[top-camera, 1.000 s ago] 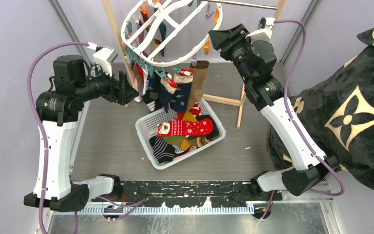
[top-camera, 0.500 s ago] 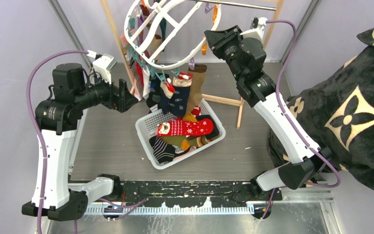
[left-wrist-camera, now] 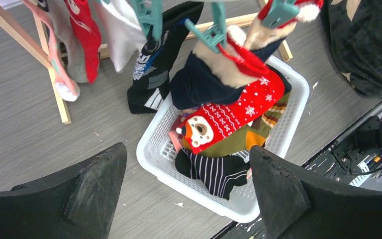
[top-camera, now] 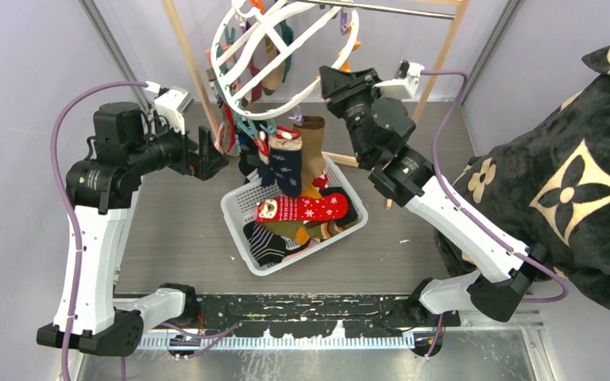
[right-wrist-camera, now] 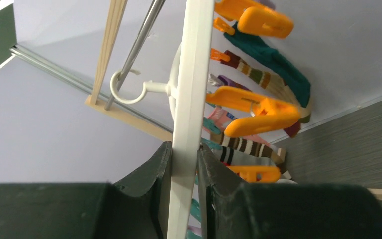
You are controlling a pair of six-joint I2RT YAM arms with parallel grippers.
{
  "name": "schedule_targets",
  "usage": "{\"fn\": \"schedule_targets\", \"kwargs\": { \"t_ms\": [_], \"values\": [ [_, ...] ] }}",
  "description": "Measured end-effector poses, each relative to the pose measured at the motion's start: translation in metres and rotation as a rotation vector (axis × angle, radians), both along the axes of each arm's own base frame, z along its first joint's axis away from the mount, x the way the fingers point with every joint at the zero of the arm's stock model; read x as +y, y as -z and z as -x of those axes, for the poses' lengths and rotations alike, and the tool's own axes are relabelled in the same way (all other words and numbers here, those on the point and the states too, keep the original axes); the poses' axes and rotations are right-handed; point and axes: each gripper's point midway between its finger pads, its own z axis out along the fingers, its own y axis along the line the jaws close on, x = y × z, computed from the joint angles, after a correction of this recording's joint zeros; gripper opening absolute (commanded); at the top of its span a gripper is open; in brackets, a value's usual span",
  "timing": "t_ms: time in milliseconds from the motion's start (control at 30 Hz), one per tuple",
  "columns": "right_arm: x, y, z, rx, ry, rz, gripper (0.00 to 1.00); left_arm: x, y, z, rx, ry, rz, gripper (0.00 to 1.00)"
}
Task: Clip the socks to the hanger
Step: Rotate the hanger at the clothesline.
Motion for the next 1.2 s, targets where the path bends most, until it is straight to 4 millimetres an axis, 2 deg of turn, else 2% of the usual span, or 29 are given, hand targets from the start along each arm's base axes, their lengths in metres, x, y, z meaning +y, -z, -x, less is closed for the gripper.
{"fn": "schedule_targets", "kwargs": {
  "t_ms": [167, 367, 467, 567, 633, 800, 867, 1000, 1100, 1200],
  "values": [
    [0.026, -0.006, 0.022, -0.018, 0.015, -0.075, 0.15, 0.000, -0.003, -0.002, -0.006, -0.010, 0.007, 0.99],
    [0.055, -0.015, 0.040, -0.060, 0.009, -0.148, 0.17, 0.000, -0.016, -0.003, -0.031, -0.025, 0.023, 1.00],
    [0.071, -0.014, 0.045, -0.073, 0.001, -0.149, 0.19, 0.000, -0.031, 0.003, -0.051, -0.014, 0.025, 1.00],
    [0.087, -0.010, 0.049, -0.083, -0.013, -0.131, 0.19, -0.005, -0.056, 0.013, -0.086, 0.027, 0.047, 1.00],
    [0.096, -0.007, 0.051, -0.087, -0.023, -0.119, 0.20, -0.009, -0.062, 0.022, -0.098, 0.054, 0.066, 1.00],
    [0.107, -0.005, 0.057, -0.097, -0.041, -0.089, 0.21, -0.010, -0.058, 0.029, -0.080, 0.058, 0.079, 0.97],
    [0.110, -0.010, 0.058, -0.107, -0.053, -0.086, 0.22, -0.007, -0.057, 0.022, -0.076, 0.027, 0.076, 0.93],
    [0.116, -0.016, 0.062, -0.127, -0.079, -0.076, 0.25, 0.002, -0.050, -0.001, -0.062, -0.062, 0.054, 0.93],
    [0.121, -0.018, 0.065, -0.140, -0.101, -0.063, 0.26, 0.003, -0.037, -0.015, -0.017, -0.096, 0.059, 0.95],
    [0.125, -0.017, 0.066, -0.149, -0.120, -0.039, 0.27, -0.001, -0.022, -0.020, 0.033, -0.104, 0.079, 0.95]
  ]
}}
